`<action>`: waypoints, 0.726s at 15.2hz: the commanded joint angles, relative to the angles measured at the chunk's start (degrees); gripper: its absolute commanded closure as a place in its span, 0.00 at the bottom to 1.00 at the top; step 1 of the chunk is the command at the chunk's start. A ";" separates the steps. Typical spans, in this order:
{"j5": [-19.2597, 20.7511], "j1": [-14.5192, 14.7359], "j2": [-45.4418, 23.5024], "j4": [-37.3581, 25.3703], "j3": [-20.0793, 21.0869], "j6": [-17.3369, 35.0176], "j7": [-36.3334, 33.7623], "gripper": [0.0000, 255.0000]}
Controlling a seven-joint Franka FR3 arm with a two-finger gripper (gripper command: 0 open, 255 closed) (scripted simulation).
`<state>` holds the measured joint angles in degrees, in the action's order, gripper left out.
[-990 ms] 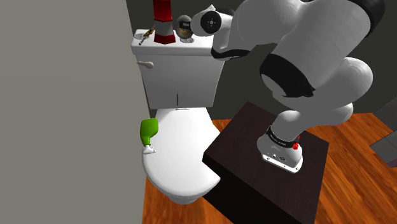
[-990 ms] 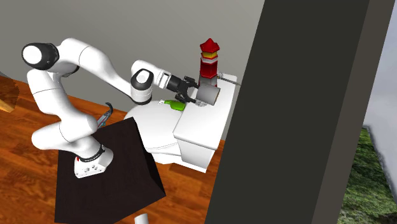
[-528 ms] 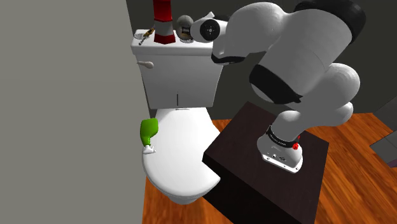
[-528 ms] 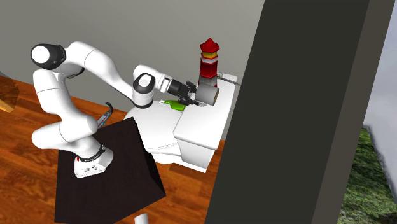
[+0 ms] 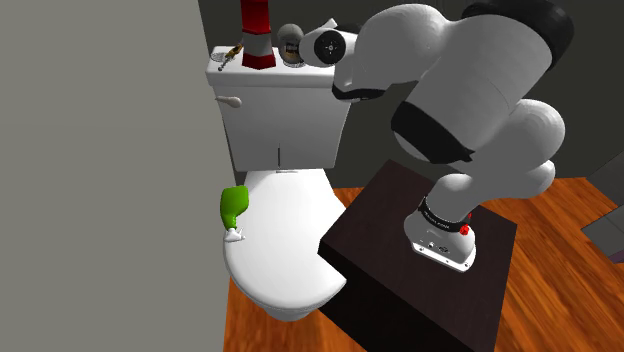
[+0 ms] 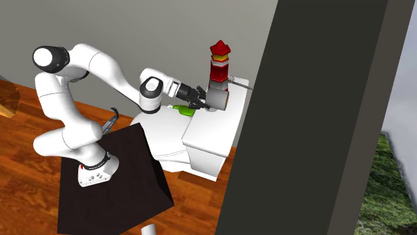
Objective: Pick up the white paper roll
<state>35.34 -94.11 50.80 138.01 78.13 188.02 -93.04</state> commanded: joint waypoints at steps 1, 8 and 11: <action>0.05 0.13 -0.09 0.00 -0.02 -0.09 0.06 1.00; 1.74 4.34 -5.33 -1.80 -4.66 -4.75 3.70 1.00; 2.21 6.35 -7.43 -2.70 -6.71 -6.83 5.37 1.00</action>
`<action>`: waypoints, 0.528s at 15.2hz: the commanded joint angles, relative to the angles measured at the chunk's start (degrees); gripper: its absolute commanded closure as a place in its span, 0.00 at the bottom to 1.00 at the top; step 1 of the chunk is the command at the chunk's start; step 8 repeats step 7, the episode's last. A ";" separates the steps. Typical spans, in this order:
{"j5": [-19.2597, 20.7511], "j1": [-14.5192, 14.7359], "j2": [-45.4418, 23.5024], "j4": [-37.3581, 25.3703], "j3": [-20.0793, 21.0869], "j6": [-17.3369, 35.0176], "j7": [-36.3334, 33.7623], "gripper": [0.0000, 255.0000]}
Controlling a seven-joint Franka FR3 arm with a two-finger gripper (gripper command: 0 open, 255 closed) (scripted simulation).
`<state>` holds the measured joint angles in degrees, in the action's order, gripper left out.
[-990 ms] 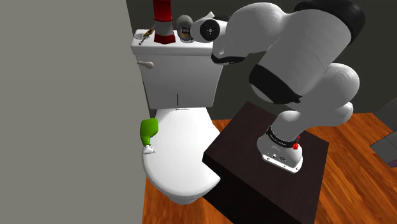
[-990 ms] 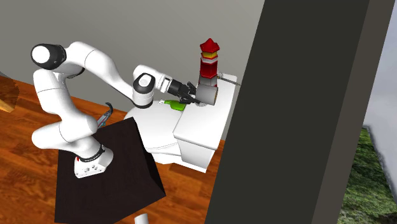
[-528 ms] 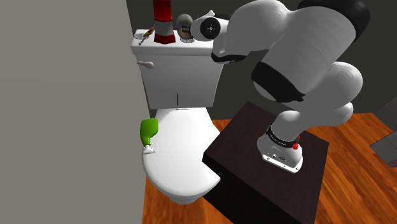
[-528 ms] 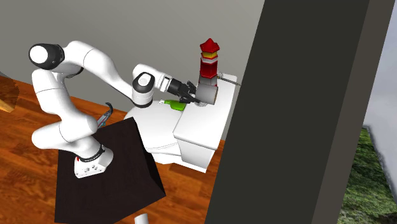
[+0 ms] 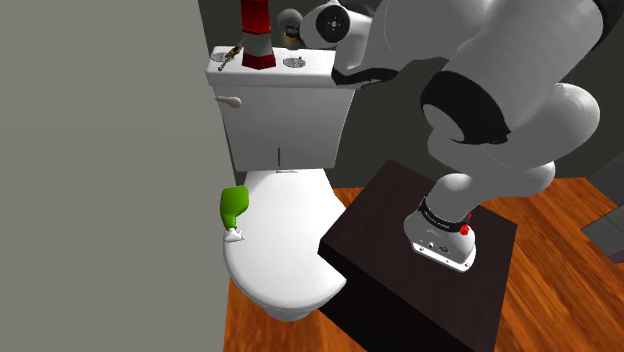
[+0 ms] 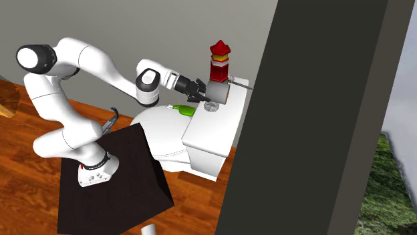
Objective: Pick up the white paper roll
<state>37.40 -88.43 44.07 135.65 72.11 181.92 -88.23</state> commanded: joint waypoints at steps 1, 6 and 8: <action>0.26 1.36 -1.37 -0.66 -1.38 -1.43 1.13 1.00; 0.52 4.34 -4.02 -2.09 -4.25 -4.34 3.59 1.00; 0.52 4.34 -4.02 -2.08 -4.25 -4.34 3.59 1.00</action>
